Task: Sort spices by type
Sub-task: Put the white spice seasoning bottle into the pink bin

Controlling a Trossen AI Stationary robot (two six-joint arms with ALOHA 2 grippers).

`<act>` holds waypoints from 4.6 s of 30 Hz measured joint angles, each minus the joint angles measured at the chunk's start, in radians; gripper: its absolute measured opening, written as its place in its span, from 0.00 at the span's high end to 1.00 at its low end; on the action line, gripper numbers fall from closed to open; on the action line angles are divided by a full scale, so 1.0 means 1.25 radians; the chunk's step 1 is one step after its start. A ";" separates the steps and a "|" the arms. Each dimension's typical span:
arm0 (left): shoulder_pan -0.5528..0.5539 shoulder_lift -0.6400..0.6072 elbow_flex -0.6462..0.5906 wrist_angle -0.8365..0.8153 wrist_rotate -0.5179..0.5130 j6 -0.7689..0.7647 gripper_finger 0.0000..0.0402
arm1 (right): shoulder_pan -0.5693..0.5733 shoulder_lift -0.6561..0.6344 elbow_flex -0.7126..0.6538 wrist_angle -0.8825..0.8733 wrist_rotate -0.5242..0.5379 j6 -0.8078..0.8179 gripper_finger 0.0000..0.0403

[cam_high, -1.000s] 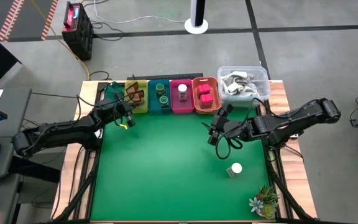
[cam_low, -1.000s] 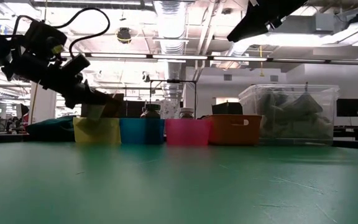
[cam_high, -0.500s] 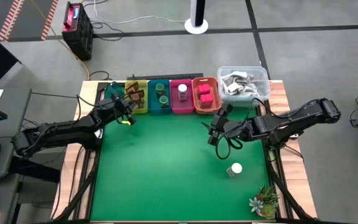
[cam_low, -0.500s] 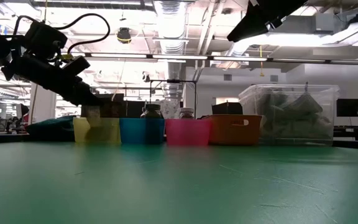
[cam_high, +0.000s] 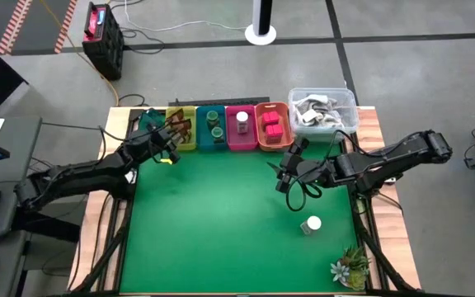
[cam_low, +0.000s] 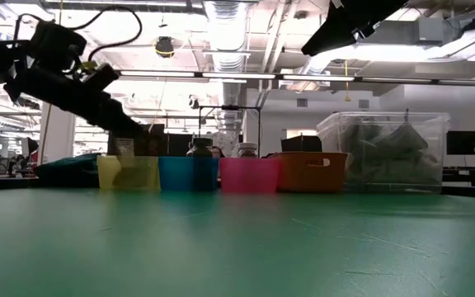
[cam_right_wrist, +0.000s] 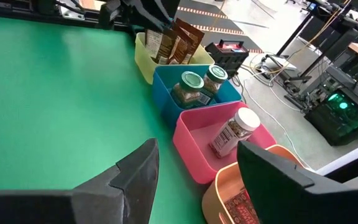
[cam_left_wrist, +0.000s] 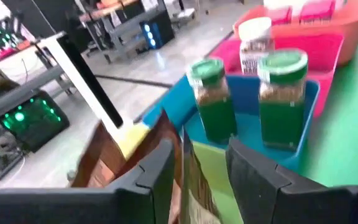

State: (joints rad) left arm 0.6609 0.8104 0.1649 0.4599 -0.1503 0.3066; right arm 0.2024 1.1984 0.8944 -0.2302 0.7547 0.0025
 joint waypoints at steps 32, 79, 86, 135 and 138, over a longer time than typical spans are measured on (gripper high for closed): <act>-0.442 -0.087 0.111 -0.093 -0.131 -0.116 0.54 | 0.232 0.015 0.098 -0.337 -0.330 0.434 0.38; -0.511 0.011 0.244 -0.193 -0.245 -0.097 0.47 | 0.438 0.240 0.214 -0.833 -0.552 0.908 0.35; -0.511 0.011 0.244 -0.196 -0.218 -0.088 0.47 | 0.424 0.240 0.169 -0.778 -0.546 0.885 0.20; -0.511 0.011 0.244 -0.269 -0.218 -0.087 0.47 | 0.237 0.242 0.087 -0.647 -0.519 0.473 0.33; -0.511 0.011 0.244 -0.269 -0.218 -0.087 0.47 | 0.212 0.242 0.087 -0.648 -0.517 0.473 0.18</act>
State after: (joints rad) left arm 0.0219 0.8242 0.4702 0.1232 -0.4225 0.1978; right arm 0.4669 1.5009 1.0031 -1.0402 0.1080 0.5933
